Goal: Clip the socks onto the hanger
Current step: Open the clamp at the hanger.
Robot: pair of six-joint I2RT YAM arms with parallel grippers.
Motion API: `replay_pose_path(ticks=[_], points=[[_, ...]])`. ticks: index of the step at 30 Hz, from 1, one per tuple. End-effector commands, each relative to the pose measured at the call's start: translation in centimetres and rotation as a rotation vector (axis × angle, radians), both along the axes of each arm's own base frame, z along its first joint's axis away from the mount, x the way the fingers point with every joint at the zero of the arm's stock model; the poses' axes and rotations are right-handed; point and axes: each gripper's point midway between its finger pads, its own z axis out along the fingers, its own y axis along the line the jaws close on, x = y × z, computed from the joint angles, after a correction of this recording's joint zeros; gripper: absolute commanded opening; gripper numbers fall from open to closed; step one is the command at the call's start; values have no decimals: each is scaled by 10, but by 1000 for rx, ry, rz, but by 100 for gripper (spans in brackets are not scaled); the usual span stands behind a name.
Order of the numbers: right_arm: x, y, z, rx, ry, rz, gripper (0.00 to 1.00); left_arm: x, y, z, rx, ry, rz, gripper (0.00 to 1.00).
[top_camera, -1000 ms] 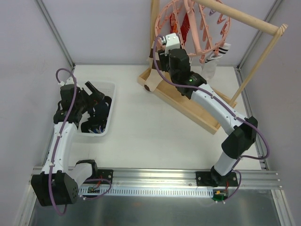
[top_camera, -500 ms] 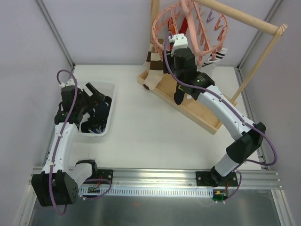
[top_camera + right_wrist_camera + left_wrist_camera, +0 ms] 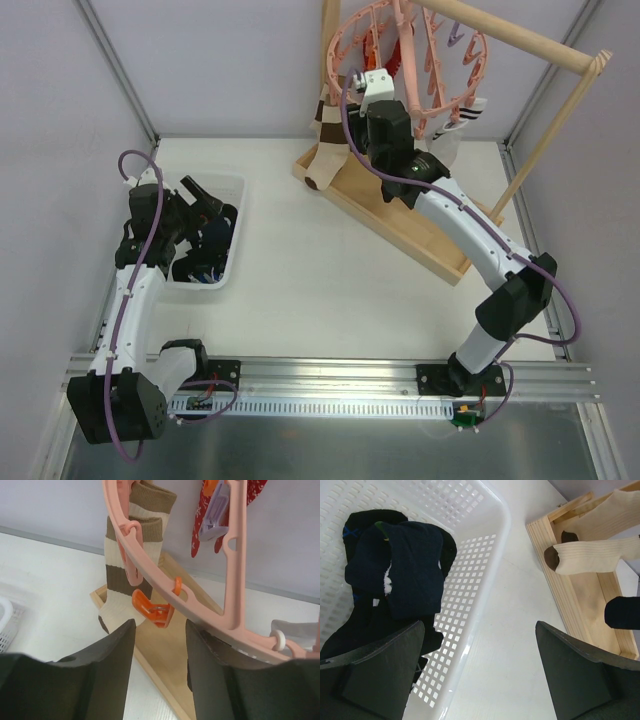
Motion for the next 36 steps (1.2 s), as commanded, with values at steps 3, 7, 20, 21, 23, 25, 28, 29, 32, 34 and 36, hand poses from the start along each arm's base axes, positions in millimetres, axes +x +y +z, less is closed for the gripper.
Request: replay_pose_path(ticks=[3, 7, 20, 21, 23, 25, 28, 29, 32, 34, 36], points=[[16, -11, 45, 70, -173, -45, 44, 1, -3, 9, -6, -39, -9, 95], [19, -3, 52, 99, -218, -7, 46, 2, -2, 7, -5, -34, -8, 95], [30, 3, 33, 99, -179, -11, 64, 4, -3, 4, -12, -23, -9, 95], [30, 3, 31, 98, -173, -9, 64, 4, -3, 3, -12, -22, -9, 95], [29, 2, 30, 106, -159, -16, 65, 5, -3, 3, -14, -22, -9, 95], [26, -1, 27, 114, -136, -31, 65, 5, -4, 3, -16, -23, -13, 95], [15, -2, 17, 127, -82, -20, 65, 5, -5, 4, -15, -29, -26, 95], [13, -4, 16, 131, -74, -21, 66, 5, -7, 6, -19, -34, -39, 95], [4, -10, 16, 143, -61, -28, 67, 6, -16, 14, -33, -65, -94, 95], [1, -13, 20, 142, -80, -31, 68, 6, -22, 19, -39, -90, -131, 95], [3, -15, 17, 126, -81, -35, 69, 6, -32, 28, -53, -128, -196, 95]])
